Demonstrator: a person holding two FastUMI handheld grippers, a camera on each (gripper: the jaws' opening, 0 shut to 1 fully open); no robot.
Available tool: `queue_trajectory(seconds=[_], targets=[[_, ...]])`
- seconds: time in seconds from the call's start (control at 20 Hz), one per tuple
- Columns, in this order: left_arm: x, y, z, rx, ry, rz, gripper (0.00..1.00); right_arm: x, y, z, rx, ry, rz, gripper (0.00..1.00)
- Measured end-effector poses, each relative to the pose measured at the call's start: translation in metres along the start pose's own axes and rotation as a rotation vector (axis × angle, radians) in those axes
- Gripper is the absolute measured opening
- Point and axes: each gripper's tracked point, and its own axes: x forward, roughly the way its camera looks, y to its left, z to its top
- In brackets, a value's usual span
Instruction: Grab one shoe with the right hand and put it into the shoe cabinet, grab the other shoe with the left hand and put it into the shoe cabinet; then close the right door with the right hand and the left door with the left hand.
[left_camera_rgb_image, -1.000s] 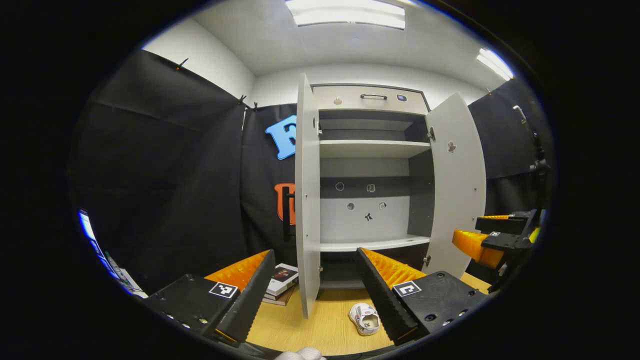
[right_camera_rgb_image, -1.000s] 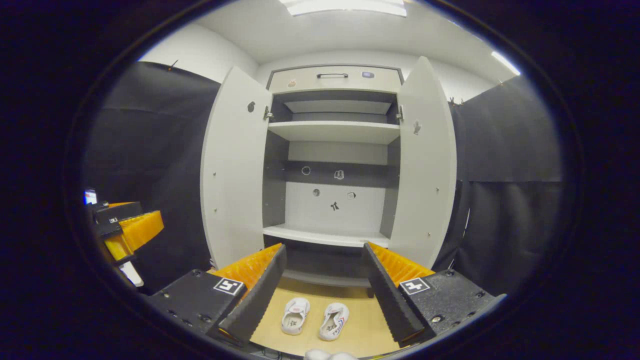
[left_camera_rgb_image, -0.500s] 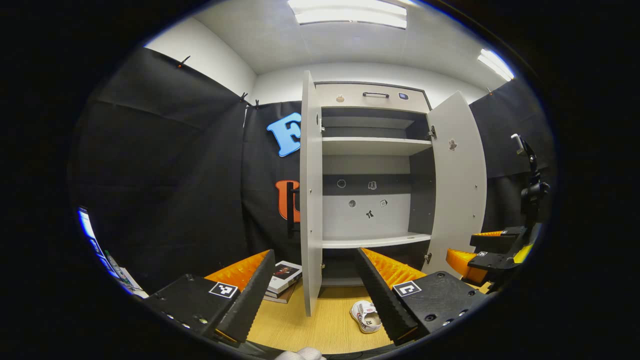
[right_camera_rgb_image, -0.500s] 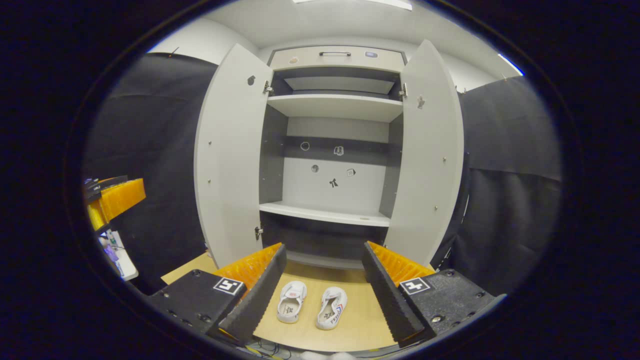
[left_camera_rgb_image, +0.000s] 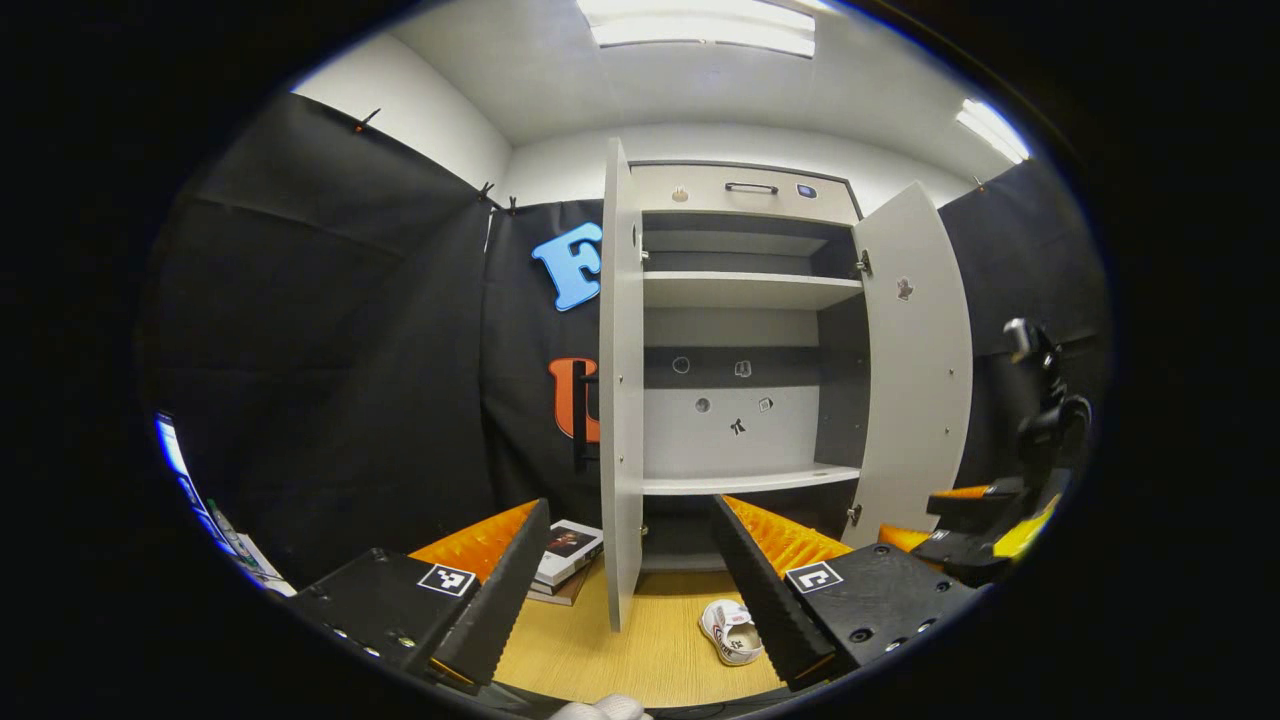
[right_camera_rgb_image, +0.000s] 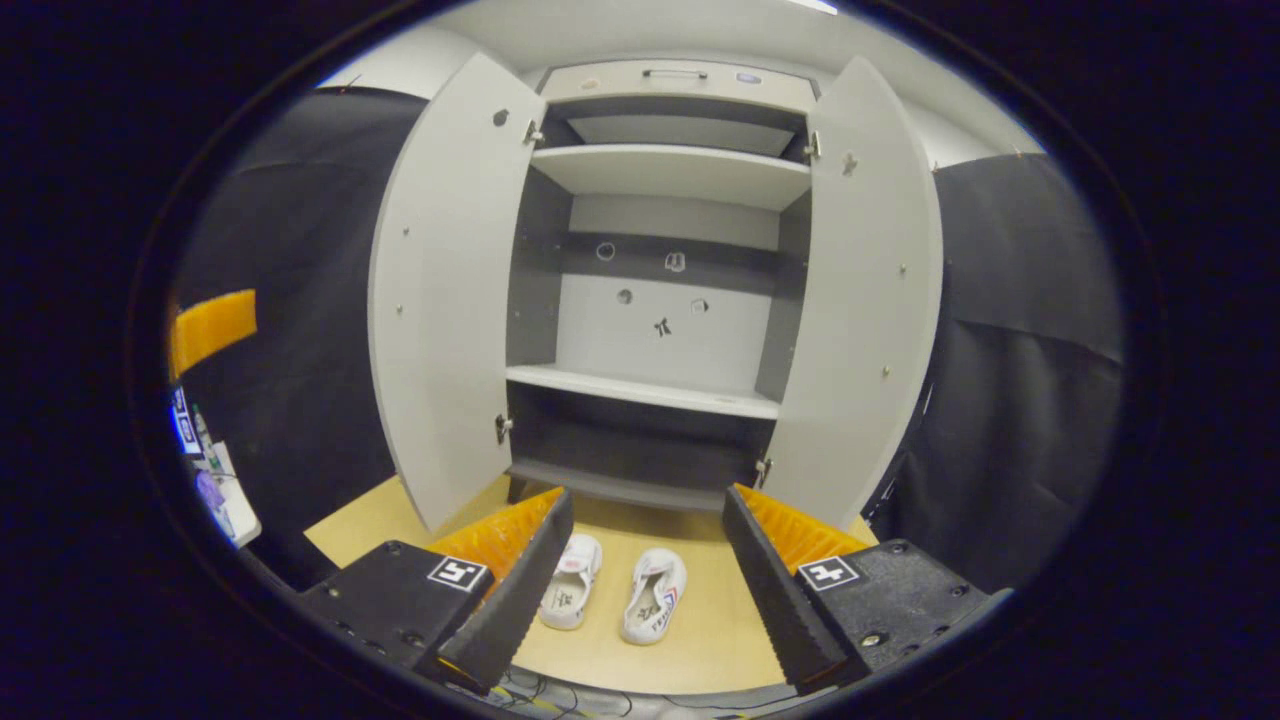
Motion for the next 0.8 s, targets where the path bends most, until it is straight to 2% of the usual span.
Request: queue_trajectory(seconds=[0.2,0.3,0.4,0.45,0.7,0.75,0.8], targets=[[-0.003,0.001,-0.002,-0.006,0.010,0.012,0.96,0.047,0.003,-0.083,0.026,0.191,0.010,0.94],[-0.005,0.000,-0.003,-0.008,0.015,0.012,0.96,0.073,0.009,-0.125,0.044,0.270,0.016,0.89],[-0.006,0.003,-0.003,0.001,0.020,0.021,0.96,0.101,0.016,-0.162,0.076,0.338,0.019,0.81],[-0.006,0.004,-0.003,0.005,0.021,0.025,0.96,0.112,0.017,-0.179,0.089,0.366,0.013,0.71],[-0.008,0.009,-0.004,0.018,0.032,0.054,0.96,0.177,0.011,-0.228,0.131,0.458,-0.026,0.61],[-0.008,0.011,-0.004,0.024,0.034,0.065,0.96,0.188,0.011,-0.233,0.135,0.468,-0.030,0.53],[-0.009,0.013,-0.004,0.029,0.037,0.075,0.96,0.199,0.011,-0.237,0.140,0.476,-0.031,0.55]])
